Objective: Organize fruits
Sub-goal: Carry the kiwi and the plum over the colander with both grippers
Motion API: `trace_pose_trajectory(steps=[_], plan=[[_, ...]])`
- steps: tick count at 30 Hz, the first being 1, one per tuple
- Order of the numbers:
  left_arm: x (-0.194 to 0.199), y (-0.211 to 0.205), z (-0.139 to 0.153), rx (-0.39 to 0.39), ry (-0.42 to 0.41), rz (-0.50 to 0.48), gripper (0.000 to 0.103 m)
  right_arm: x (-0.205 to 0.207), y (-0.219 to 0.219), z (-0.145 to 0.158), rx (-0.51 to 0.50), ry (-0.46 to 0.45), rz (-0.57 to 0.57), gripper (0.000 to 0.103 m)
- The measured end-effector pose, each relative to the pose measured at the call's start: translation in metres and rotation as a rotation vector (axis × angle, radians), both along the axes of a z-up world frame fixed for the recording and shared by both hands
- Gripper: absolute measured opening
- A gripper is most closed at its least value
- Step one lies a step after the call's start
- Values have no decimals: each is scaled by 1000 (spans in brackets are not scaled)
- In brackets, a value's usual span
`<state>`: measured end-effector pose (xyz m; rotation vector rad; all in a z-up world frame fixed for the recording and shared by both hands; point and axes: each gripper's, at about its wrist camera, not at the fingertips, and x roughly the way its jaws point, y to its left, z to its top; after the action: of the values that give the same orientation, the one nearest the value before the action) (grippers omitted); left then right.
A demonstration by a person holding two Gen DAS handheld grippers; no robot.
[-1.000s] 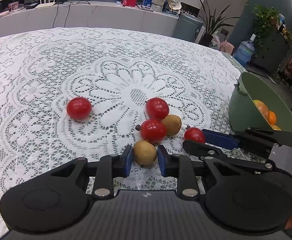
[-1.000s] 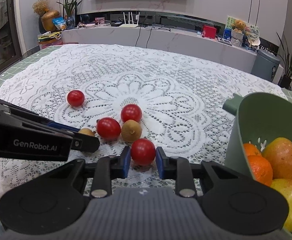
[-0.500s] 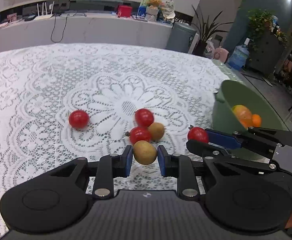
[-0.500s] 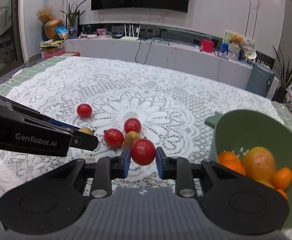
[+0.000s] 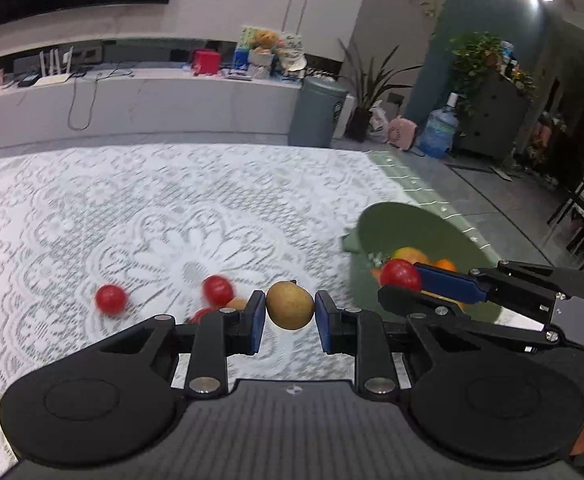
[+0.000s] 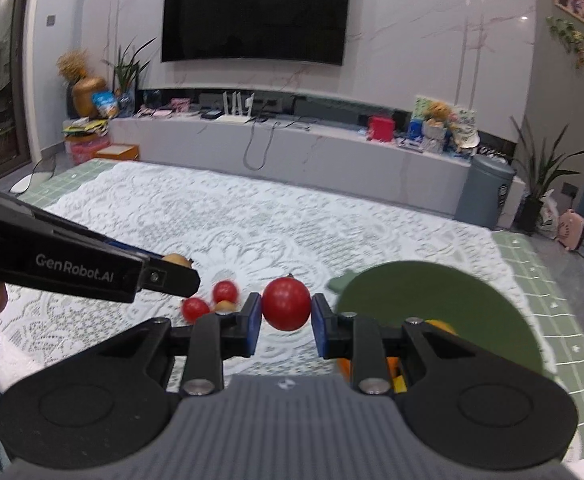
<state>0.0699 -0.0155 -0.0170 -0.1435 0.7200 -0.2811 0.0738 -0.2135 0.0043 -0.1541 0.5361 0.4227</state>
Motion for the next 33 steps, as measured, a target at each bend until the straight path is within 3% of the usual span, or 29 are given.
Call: trace_pose_trajectory(steps=[12,23,33], plan=[[24,-58,21,12,-55,-133,30,17,-55,17,-11,-37,-141,23],[57,-99,13,29,-37,-237,30,48,-88,4,-48,35,-216,23],[91,-115,-6,55,25,-242,30,79,-99,-17,-60,112,-227,23]])
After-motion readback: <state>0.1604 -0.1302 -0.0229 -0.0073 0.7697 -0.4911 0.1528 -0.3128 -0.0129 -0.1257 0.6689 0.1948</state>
